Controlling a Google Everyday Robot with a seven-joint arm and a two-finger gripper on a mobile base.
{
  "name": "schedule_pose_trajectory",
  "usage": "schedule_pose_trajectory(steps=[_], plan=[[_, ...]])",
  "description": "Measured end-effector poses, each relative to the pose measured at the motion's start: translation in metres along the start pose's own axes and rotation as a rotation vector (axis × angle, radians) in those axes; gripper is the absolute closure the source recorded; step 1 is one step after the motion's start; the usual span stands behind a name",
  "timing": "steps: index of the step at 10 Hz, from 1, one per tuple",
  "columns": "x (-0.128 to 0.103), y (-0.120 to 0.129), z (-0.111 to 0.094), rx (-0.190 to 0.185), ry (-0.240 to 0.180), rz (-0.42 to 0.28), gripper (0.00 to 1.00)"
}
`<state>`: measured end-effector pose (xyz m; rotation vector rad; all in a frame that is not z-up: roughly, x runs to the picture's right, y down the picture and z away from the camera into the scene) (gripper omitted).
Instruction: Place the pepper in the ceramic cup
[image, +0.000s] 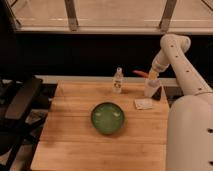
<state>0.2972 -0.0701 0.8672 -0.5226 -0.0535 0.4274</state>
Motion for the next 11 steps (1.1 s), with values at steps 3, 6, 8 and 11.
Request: schedule_pose_trajectory(steps=[3,6,8,11], plan=[[0.017,0.004,-0.001,-0.017,-0.018,0.045,0.71],[0.043,0.012,0.007,-0.053,-0.050,0.147,0.42],[0.058,0.021,0.015,-0.084,-0.068,0.190,0.22],[0.054,0.022,0.018,-0.092,-0.115,0.186,0.20]])
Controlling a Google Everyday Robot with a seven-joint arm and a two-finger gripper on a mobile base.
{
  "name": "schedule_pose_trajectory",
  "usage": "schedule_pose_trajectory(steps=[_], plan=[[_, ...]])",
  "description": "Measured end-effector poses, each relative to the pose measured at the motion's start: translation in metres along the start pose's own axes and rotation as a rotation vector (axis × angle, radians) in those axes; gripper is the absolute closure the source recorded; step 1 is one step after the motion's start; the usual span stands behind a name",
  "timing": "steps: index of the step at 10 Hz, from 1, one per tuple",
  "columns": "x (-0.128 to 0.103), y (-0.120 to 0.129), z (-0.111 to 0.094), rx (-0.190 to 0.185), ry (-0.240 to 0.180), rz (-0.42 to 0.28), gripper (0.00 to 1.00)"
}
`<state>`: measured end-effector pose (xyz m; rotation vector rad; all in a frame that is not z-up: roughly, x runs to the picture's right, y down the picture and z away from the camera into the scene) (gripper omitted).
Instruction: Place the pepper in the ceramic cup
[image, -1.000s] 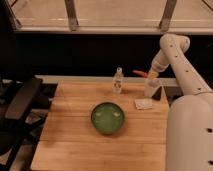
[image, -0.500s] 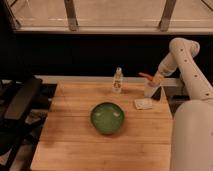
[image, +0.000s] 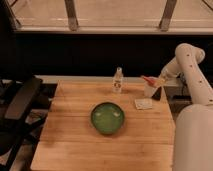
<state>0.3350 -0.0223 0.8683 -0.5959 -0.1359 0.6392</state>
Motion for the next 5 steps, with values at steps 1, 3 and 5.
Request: schedule_pose_trajectory(steps=[1,3,5], plan=[[-0.004,0.000,-0.001,0.006,-0.007,-0.009,0.20],[-0.007,-0.001,-0.005,0.023,-0.014,-0.016,0.20],[-0.011,-0.005,-0.016,0.060,-0.024,-0.021,0.22]])
